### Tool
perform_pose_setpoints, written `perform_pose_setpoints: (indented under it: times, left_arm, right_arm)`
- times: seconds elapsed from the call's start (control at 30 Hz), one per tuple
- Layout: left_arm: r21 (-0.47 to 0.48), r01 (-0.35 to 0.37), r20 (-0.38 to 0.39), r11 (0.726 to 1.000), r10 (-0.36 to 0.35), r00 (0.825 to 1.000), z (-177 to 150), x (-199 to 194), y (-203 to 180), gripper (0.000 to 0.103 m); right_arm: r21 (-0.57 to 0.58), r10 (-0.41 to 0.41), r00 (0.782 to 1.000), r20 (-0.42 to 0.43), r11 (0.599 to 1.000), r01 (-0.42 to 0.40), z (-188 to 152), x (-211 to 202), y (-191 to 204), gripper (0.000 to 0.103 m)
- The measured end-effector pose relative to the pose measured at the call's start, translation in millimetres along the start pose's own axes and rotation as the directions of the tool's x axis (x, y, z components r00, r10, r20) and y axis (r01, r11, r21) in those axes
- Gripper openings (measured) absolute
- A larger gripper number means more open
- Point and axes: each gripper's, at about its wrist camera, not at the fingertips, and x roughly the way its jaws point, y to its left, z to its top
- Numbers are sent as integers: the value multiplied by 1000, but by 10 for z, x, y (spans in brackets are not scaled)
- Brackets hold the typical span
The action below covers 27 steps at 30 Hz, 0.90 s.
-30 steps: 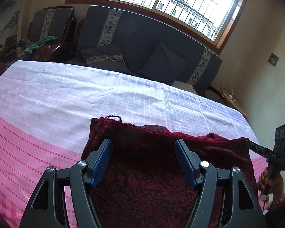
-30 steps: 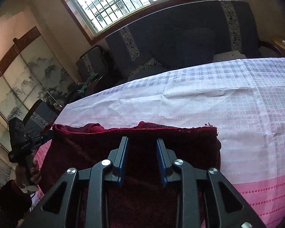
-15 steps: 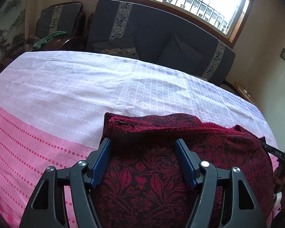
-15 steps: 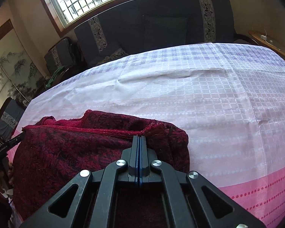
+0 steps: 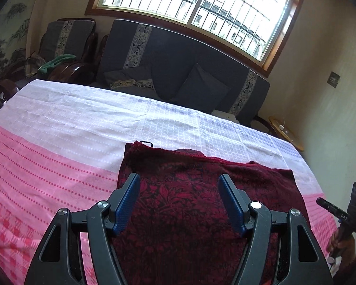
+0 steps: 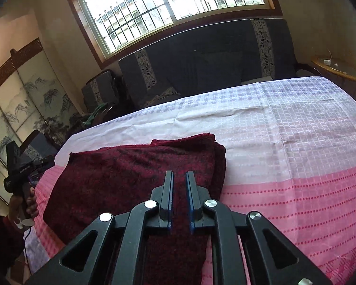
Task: Fold small clothes
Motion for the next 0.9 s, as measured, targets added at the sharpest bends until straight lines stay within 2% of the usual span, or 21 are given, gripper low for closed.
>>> perform_pose_setpoints:
  times: [0.1, 0.17, 0.27, 0.33, 0.4, 0.5, 0.53, 0.57, 0.7, 0.77, 0.8, 0.83, 0.9]
  left_arm:
    - [65, -26, -31, 998, 28, 999, -342, -173, -141, 69]
    - [73, -10, -42, 997, 13, 999, -568, -259, -223, 69]
    - [74, -18, -24, 997, 20, 1000, -845, -385, -332, 69]
    - [104, -75, -17, 992, 77, 997, -974, -380, -358, 69]
    - [100, -112, -47, 989, 117, 992, -1049, -311, -286, 68]
    - [24, -143, -137, 989, 145, 980, -1127, -166, -14, 66]
    - [19, -131, -129, 991, 132, 983, -1136, -167, 41, 63]
    - [21, -129, -126, 991, 130, 983, -1128, -183, 61, 62]
    - [79, -150, -146, 986, 160, 976, -1134, -171, 31, 56]
    - [96, -170, -124, 981, 181, 976, -1122, -249, -14, 52]
    - [79, -150, -97, 986, 157, 983, -1096, -338, -47, 52]
    - [67, -121, -64, 990, 126, 990, -1079, -457, -113, 52]
    - [92, -91, 12, 992, 90, 996, -1036, -642, -329, 52]
  right_arm:
    - [-117, -33, 998, -56, 993, 27, -428, -123, 307, 12]
    - [-149, -45, 997, -65, 988, 35, -642, -129, 458, 12]
    - [-167, -19, 998, -65, 986, 8, -761, -76, 662, 12]
    - [-166, -26, 997, -75, 986, 13, -789, 1, 725, 12]
    - [-183, -59, 993, -105, 982, 39, -832, 114, 732, 12]
    - [-122, -79, 983, -166, 991, 59, -950, 224, 581, 8]
    - [-114, -81, 983, -166, 992, 62, -1003, 214, 529, 2]
    - [-105, -71, 986, -154, 993, 55, -1034, 182, 481, 0]
    - [-74, -52, 985, -162, 996, 41, -1048, 159, 380, 0]
    - [-81, -66, 983, -173, 995, 53, -1023, 157, 421, 0]
    - [-73, -78, 983, -165, 995, 67, -990, 122, 447, 0]
    - [-68, -72, 990, -124, 996, 64, -940, 44, 509, 9]
    - [-106, -24, 999, -31, 994, 21, -831, -137, 741, 11]
